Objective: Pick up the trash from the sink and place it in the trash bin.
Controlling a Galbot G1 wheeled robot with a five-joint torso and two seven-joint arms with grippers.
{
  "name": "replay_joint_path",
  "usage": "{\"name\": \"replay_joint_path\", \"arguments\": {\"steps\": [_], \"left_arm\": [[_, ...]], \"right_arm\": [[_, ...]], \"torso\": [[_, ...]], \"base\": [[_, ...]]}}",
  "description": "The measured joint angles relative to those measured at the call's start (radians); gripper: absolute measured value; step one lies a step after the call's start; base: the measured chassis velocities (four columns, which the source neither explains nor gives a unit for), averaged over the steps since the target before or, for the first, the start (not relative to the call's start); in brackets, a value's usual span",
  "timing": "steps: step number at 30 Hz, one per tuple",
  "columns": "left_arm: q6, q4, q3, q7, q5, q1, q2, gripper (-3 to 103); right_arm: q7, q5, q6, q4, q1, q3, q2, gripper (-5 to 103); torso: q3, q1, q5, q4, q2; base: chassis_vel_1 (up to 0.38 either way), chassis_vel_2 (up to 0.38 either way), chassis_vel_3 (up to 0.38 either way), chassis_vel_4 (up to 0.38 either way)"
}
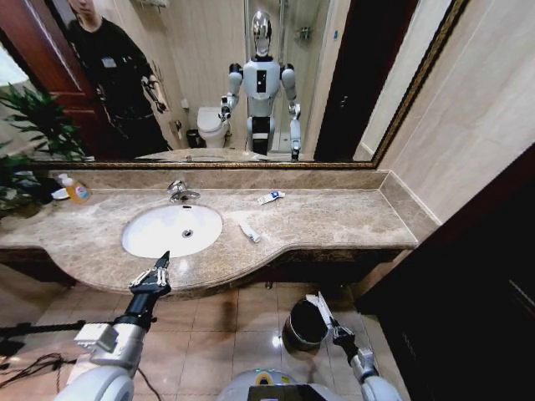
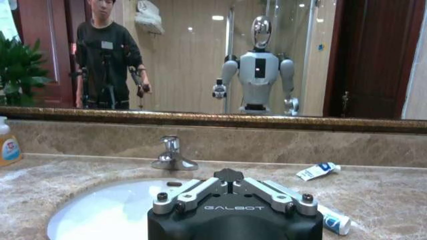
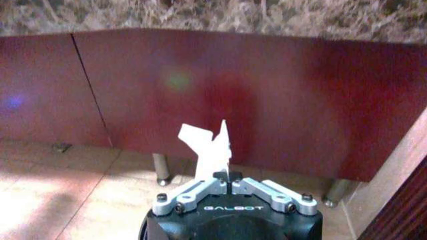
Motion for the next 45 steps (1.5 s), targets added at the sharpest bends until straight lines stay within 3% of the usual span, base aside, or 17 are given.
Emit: {"name": "replay_joint_path", "arguments": {"steps": [22,24,28,29,30,33,35,36,38,39,41,42,44,45], "left_arm": [[0.0,0.0,0.0,0.0,0.0,0.0,0.0,0],[0.0,0.0,0.0,0.0,0.0,0.0,0.0,0],[0.0,0.0,0.0,0.0,0.0,0.0,0.0,0],[0.0,0.0,0.0,0.0,0.0,0.0,0.0,0],[0.0,0.0,0.0,0.0,0.0,0.0,0.0,0],[0.0,0.0,0.0,0.0,0.0,0.0,0.0,0],[0.0,0.0,0.0,0.0,0.0,0.0,0.0,0],[0.0,0.0,0.0,0.0,0.0,0.0,0.0,0],[0.0,0.0,0.0,0.0,0.0,0.0,0.0,0],[0.0,0.0,0.0,0.0,0.0,0.0,0.0,0],[0.0,0.0,0.0,0.0,0.0,0.0,0.0,0],[0.0,0.0,0.0,0.0,0.0,0.0,0.0,0],[0.0,0.0,0.0,0.0,0.0,0.0,0.0,0],[0.0,0.0,0.0,0.0,0.0,0.0,0.0,0]], "right_arm": [[0.027,-0.104,-0.018,-0.085,0.075,-0.006,0.065,-3],[0.035,-0.113,-0.025,-0.083,0.078,-0.006,0.067,13],[0.046,-0.122,-0.029,-0.08,0.083,-0.006,0.071,18],[0.056,-0.128,-0.03,-0.078,0.086,-0.006,0.075,28],[0.056,-0.128,-0.03,-0.078,0.086,-0.006,0.075,28],[0.067,-0.137,-0.032,-0.072,0.086,-0.006,0.081,46],[0.07,-0.139,-0.033,-0.07,0.087,-0.007,0.084,46],[0.072,-0.14,-0.034,-0.068,0.086,-0.007,0.085,57],[0.075,-0.14,-0.035,-0.067,0.086,-0.007,0.086,57],[0.076,-0.14,-0.036,-0.065,0.086,-0.007,0.087,68],[0.077,-0.14,-0.037,-0.065,0.086,-0.007,0.087,68],[0.078,-0.14,-0.037,-0.066,0.087,-0.007,0.088,79],[0.079,-0.14,-0.037,-0.068,0.088,-0.007,0.091,79],[0.08,-0.14,-0.037,-0.07,0.089,-0.007,0.092,89]], "torso": [[0.0,0.0,0.0,0.0,0.0],[0.0,0.0,0.0001,0.0,0.0],[0.0,0.0,0.0,0.0,0.0],[0.0,0.0,0.0001,0.0,0.0],[0.0,0.0,0.0001,0.0,0.0],[0.0,0.0,0.0001,0.0,0.0],[0.0,0.0,0.0,0.0,0.0],[0.0,0.0,0.0,0.0,0.0],[0.0,0.0,0.0,0.0,0.0],[0.0,0.0,0.0001,0.0,0.0],[0.0,0.0,0.0,0.0,0.0],[0.0,0.0,0.0,0.0,0.0],[0.0,0.0,0.0,0.0,0.0],[0.0,0.0,0.0001,0.0,0.0]], "base": [[0.0,0.0,0.0,0.0],[0.0,0.0,0.0,0.0],[0.0,0.0,0.0,0.0],[0.0,0.0,0.0,0.0],[0.0,0.0,0.0,0.0],[0.0,0.0,0.0,0.0],[0.0,0.0,0.0,0.0],[0.0,0.0,0.0,0.0],[0.0,0.0,0.0,0.0],[0.0,0.0,0.0,0.0],[0.0,0.0,0.0,0.0],[0.0,0.0,0.0,0.0],[0.0,0.0,0.0,0.0],[0.0,0.0,0.0,0.0]]}}
